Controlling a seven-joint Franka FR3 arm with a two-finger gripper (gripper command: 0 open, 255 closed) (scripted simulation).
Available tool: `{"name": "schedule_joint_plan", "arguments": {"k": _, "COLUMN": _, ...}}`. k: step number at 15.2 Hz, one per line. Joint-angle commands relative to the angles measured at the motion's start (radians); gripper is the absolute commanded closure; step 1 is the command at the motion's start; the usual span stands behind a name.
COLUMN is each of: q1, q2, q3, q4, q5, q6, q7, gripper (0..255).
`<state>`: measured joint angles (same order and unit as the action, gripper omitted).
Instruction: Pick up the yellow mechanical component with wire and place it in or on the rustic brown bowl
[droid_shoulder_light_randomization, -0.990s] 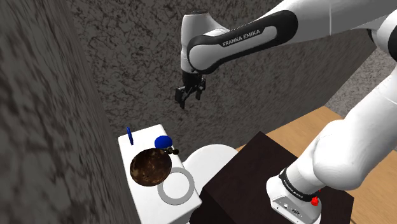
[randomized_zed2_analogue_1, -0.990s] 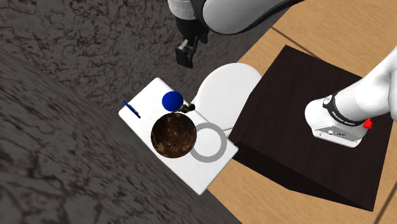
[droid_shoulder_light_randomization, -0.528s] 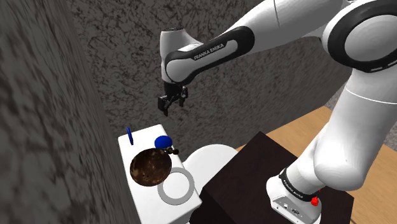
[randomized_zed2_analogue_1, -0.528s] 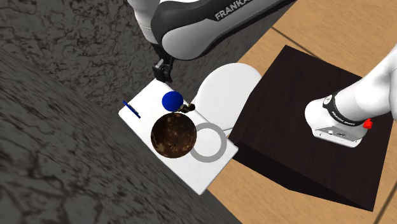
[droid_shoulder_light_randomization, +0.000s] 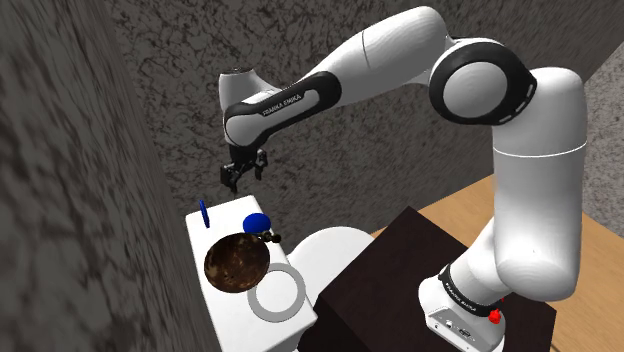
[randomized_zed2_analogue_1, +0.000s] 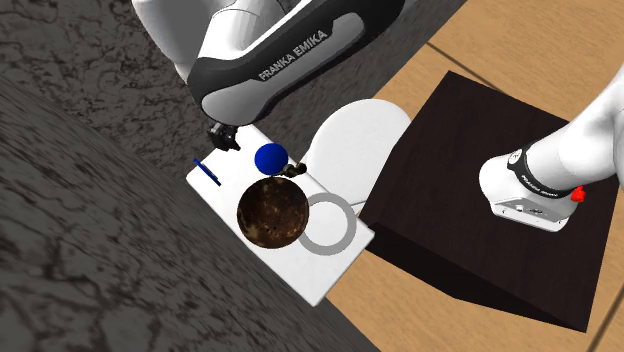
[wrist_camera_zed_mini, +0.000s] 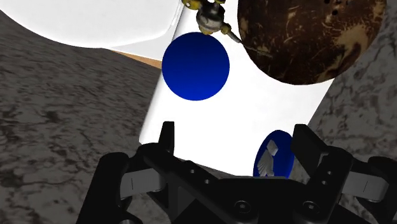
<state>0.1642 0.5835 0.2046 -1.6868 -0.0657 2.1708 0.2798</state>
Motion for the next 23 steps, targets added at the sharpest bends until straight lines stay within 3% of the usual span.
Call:
{"name": "schedule_joint_plan", "arguments": {"k": 1, "q1": 0.022, "q2": 0.091, "q3": 0.001, "q4": 0.106, "q5": -0.007, "q6": -0.018, "q7": 0.006, "gripper": 0}}
{"name": "schedule_joint_plan", "arguments": {"k": 7, "q1": 0.077, "q2": 0.340, "q3": 0.000, "q4": 0.426, "q5": -0.019, "q6": -0.095, "q7": 0.001, "gripper": 0}}
{"name": "schedule_joint_plan", "arguments": {"k": 15, "q1": 0.085, "q2": 0.395, "q3": -0.006, "q4": 0.416, "q5": -0.025, "q6": -0.031, "q7": 0.004, "gripper": 0}}
{"name": "schedule_joint_plan", "arguments": {"k": 22, "q1": 0.085, "q2": 0.395, "q3": -0.006, "q4": 0.416, "q5": -0.025, "q6": -0.031, "q7": 0.004, "gripper": 0}}
{"name": "schedule_joint_plan", "arguments": {"k": 23, "q1": 0.085, "q2": 0.395, "q3": -0.006, "q4": 0.416, "q5": -0.025, "q6": -0.031, "q7": 0.004, "gripper": 255}}
